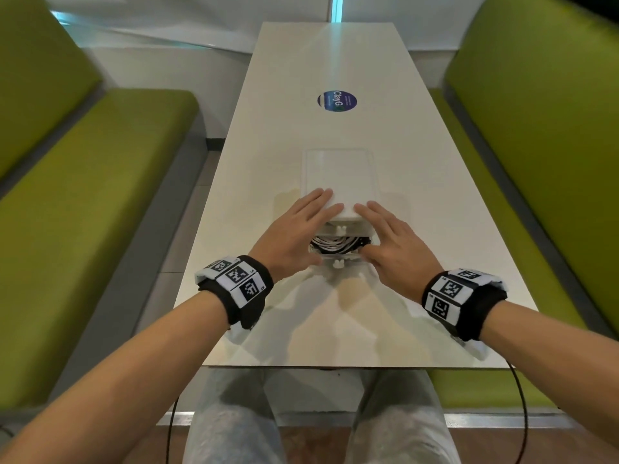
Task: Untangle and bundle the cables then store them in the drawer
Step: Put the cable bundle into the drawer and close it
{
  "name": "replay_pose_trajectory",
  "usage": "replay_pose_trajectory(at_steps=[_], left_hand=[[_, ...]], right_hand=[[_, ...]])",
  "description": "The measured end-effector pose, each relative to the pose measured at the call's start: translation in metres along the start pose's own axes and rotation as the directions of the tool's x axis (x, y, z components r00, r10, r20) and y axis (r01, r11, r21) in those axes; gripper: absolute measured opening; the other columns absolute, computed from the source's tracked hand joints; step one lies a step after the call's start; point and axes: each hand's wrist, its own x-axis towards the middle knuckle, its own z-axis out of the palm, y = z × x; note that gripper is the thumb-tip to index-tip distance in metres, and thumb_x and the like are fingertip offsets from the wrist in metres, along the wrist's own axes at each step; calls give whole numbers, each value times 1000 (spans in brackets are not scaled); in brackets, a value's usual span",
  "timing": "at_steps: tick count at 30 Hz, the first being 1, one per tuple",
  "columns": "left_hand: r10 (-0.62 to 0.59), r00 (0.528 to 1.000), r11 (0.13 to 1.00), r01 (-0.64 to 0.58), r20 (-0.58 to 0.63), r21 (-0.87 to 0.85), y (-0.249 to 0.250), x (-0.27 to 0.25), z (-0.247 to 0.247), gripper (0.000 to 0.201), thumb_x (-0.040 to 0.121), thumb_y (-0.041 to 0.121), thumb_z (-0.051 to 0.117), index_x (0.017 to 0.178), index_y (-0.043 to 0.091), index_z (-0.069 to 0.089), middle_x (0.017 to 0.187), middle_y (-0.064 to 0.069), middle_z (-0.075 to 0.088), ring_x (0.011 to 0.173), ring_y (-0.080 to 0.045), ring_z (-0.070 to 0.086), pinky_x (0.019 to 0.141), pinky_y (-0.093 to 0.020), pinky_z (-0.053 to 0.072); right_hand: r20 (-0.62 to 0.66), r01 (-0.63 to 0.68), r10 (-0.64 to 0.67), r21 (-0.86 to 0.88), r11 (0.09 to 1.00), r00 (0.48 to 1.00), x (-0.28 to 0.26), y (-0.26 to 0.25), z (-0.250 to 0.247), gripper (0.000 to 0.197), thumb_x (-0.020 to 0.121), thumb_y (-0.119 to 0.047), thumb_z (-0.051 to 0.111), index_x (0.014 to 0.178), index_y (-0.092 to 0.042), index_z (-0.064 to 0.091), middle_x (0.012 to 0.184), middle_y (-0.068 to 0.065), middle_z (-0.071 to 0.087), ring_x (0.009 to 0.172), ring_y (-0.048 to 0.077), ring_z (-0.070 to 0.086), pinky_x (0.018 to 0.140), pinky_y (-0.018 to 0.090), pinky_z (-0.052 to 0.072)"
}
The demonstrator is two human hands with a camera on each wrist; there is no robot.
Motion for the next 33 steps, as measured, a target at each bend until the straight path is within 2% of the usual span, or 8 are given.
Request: replay_pose_trajectory(at_steps=[4, 9, 13, 18, 22, 26, 30, 33], left_hand=[[-41, 998, 998, 39, -46, -42, 0, 1, 3, 93, 65, 15, 85, 145, 20, 38, 156, -1, 28, 146, -15, 19, 112, -22, 24], [-60, 998, 994, 60, -5, -93, -4, 5, -4, 79, 75, 21, 79, 144, 26, 40, 156, 4, 30, 145, -11, 20, 112, -24, 28], [-51, 988, 995, 39, -146, -89, -3, 8, -4, 57, 82, 7, 68, 136, 17, 53, 145, -1, 47, 138, -17, 39, 110, -32, 36], [-53, 981, 995, 37, -187, -87, -4, 7, 2, 62, 75, 1, 69, 134, 16, 55, 142, 0, 51, 135, -18, 42, 109, -30, 38], [-28, 986, 993, 8, -166, -120, -11, 7, 2, 62, 77, 9, 76, 135, 17, 54, 143, 1, 50, 136, -17, 40, 109, -34, 38], [-38, 990, 993, 22, -139, -117, -8, 12, 1, 66, 69, 11, 82, 130, 14, 55, 138, -2, 52, 127, -22, 42, 103, -36, 42], [-35, 994, 995, 24, -108, -102, -8, 15, -3, 66, 68, 15, 82, 128, 14, 54, 136, -1, 51, 127, -24, 38, 103, -41, 41], [-44, 996, 992, 34, -83, -120, -12, 14, 2, 65, 73, 15, 80, 131, 16, 50, 140, 0, 46, 144, -28, 21, 114, -52, 25]], right_hand=[[-34, -52, 52, -4, 999, 998, 4, -4, 5, 11, 71, -4, 76, 70, -12, 69, 146, 16, 40, 137, 34, 34, 88, 45, 49], [-76, -23, 31, 107, 994, 997, 6, 2, -1, 8, 76, -10, 77, 78, -11, 69, 142, 16, 48, 132, 36, 42, 84, 47, 53], [-85, -5, 16, 127, 992, 996, 3, 5, 1, 5, 81, -15, 74, 84, -14, 70, 146, 14, 44, 137, 32, 37, 83, 46, 53], [-82, 27, -18, 112, 993, 996, 1, 7, 5, 2, 84, -15, 72, 85, -15, 72, 150, 13, 39, 140, 32, 35, 91, 44, 52], [-130, -28, 47, 144, 989, 990, -1, 11, -6, 24, 83, -22, 75, 99, -8, 66, 147, 9, 44, 136, 23, 42, 88, 30, 52], [-152, -113, 128, 99, 989, 980, -10, 12, 1, 32, 89, -35, 68, 100, -5, 70, 154, 9, 33, 141, 23, 34, 101, 38, 48], [-160, -164, 202, 223, 961, 966, -14, 5, 5, 20, 91, -29, 65, 98, -13, 75, 156, 9, 29, 141, 23, 35, 86, 35, 56], [-150, -162, 211, 281, 946, 966, -15, -3, 7, 14, 92, -25, 64, 97, -17, 74, 159, 12, 20, 139, 27, 37, 75, 36, 58]])
